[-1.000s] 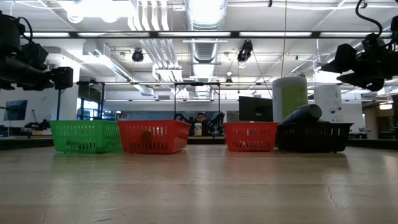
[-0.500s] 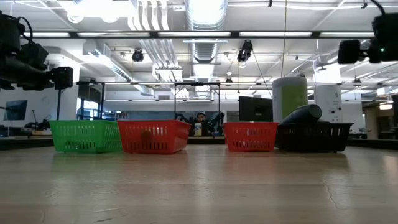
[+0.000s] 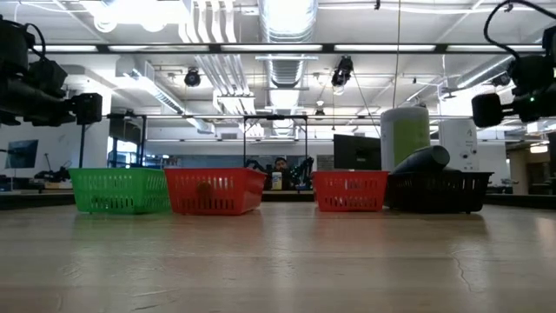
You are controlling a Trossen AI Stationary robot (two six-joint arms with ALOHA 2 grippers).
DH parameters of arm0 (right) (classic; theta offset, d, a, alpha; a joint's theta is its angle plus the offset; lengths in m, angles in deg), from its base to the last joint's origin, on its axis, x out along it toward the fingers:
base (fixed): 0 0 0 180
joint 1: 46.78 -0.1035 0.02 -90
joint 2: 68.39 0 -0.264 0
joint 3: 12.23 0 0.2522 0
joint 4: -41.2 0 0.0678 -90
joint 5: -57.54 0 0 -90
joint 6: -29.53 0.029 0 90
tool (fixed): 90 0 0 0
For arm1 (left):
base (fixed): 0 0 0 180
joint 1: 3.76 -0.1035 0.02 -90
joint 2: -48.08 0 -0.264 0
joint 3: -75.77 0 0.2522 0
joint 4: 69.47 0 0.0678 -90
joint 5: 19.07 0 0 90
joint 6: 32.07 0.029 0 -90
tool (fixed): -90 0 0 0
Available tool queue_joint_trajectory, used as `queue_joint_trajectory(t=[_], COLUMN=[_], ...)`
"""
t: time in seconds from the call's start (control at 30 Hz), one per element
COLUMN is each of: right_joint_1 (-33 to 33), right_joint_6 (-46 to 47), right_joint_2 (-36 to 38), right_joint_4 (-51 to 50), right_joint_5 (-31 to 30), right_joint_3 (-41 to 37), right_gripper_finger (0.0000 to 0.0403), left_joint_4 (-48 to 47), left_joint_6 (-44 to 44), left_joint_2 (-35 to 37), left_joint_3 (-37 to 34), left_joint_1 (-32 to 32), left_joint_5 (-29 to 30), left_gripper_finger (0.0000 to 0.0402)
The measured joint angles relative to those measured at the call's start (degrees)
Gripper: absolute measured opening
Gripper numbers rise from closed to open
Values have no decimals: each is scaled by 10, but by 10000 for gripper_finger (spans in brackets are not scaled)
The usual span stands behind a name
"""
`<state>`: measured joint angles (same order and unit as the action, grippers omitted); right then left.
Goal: Pick & Place Travel size toiletries
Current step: Return to Home Position
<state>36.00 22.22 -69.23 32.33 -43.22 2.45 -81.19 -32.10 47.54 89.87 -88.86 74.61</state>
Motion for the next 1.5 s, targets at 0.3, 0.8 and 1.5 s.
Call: queue_joint_trajectory(t=[0.3,0.8,1.5], right_joint_1=[4,13,10], right_joint_6=[7,22,28], right_joint_2=[1,7,7], right_joint_4=[-26,19,60], right_joint_5=[-4,-6,81], right_joint_3=[-4,-4,-4], right_gripper_finger=[368,368,368], left_joint_4=[0,0,-2], left_joint_6=[0,0,0], left_joint_2=[0,0,0], left_joint_3=[0,0,0], left_joint_1=[0,0,0], left_joint_5=[0,0,0], left_gripper_finger=[261,261,261])
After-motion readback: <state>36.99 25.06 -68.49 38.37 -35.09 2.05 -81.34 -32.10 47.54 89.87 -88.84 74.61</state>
